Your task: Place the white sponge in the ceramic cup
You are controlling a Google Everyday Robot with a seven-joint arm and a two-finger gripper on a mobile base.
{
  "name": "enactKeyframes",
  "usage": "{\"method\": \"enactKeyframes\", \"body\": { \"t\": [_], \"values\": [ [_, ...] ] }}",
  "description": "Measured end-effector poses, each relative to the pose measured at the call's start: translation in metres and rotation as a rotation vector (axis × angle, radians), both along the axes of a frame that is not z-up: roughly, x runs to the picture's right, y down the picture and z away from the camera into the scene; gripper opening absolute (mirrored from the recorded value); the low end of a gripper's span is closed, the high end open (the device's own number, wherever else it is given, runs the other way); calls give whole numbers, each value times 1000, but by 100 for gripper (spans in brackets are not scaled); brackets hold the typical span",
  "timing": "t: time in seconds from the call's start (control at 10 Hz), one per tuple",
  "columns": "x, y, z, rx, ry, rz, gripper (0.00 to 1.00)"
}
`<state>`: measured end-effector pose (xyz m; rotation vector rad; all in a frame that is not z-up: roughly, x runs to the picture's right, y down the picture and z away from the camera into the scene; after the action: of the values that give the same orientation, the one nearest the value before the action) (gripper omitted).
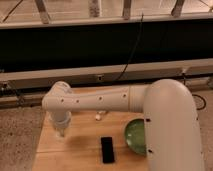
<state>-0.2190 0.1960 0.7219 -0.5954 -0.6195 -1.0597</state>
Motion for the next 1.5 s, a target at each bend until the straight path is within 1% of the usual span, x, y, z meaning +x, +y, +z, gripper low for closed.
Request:
{"method": "enactKeyframes", "body": {
  "t": [0.2,0.3,0.4,0.5,0.6,0.8,0.9,1.0,1.2,1.4,1.5],
  "values": [
    [22,-23,1,4,20,14,0],
    [28,-36,2,6,28,21,0],
    [30,-48,2,11,32,31,0],
    [32,-54,2,13,40,27,0],
    [33,-65,1,16,41,20,0],
    [45,-88,6,16,58,14,0],
    [49,-102,11,17,68,17,0],
    [51,-110,15,16,78,20,0],
    [59,-120,21,18,80,28,0],
    [66,-133,33,27,79,38,0],
    [65,-135,37,30,81,39,0]
  ]
}}
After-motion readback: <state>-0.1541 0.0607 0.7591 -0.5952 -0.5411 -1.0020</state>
